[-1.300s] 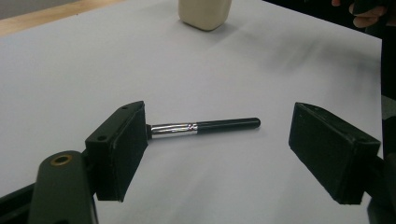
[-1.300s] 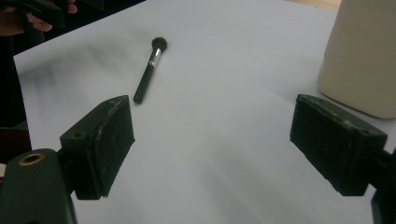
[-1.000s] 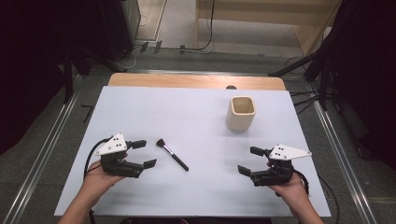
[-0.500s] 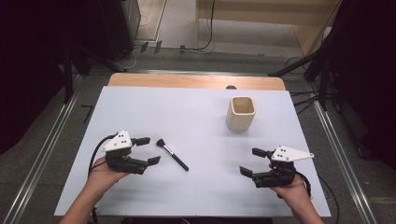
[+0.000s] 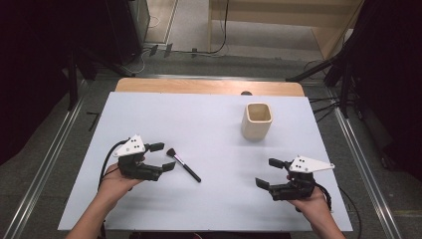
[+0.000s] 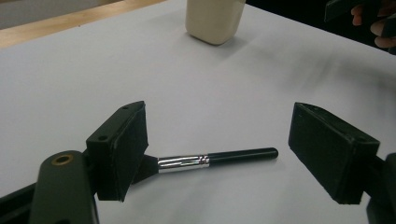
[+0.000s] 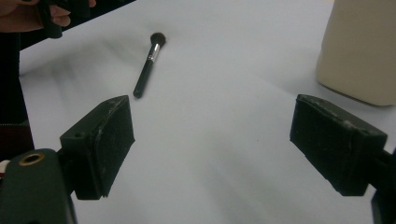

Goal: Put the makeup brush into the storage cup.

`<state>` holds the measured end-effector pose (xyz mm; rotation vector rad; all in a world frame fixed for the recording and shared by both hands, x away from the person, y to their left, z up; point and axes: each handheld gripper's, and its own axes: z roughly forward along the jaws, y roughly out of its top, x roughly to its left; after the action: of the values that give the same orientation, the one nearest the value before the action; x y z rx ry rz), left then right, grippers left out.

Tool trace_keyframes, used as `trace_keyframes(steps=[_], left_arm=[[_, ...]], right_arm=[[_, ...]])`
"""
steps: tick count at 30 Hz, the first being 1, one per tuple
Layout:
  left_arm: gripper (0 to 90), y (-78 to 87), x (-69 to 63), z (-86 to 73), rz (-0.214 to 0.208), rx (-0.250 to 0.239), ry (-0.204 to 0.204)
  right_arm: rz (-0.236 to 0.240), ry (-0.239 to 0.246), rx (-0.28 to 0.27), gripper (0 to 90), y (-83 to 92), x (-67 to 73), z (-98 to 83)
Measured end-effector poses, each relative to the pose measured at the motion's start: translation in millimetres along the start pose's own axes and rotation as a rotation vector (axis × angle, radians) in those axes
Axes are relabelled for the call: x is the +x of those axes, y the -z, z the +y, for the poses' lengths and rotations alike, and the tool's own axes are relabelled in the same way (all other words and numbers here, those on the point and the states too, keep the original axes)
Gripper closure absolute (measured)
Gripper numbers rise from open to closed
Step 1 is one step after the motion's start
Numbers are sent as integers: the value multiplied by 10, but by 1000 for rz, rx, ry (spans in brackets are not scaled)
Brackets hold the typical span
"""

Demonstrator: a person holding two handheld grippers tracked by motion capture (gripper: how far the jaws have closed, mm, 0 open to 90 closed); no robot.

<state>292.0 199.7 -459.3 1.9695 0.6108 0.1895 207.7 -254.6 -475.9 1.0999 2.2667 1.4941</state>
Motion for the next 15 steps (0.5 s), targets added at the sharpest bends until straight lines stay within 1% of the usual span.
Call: trace_keyframes(steps=[5,9,13,15], left_arm=[[206,-42,-4,23,-5,2,-9],[206,-71,-9,31,-5,-2,-5],[208,-88,-8,44,-14,-5,3],[208,-107,-10,49,-14,-2,-2]], right_arm=[[0,2,2,147,-2,3,-1],[0,2,2,147,-3,3,-1],[1,2,0,147,-6,4,0],[0,4,1,147,-6,5,0]])
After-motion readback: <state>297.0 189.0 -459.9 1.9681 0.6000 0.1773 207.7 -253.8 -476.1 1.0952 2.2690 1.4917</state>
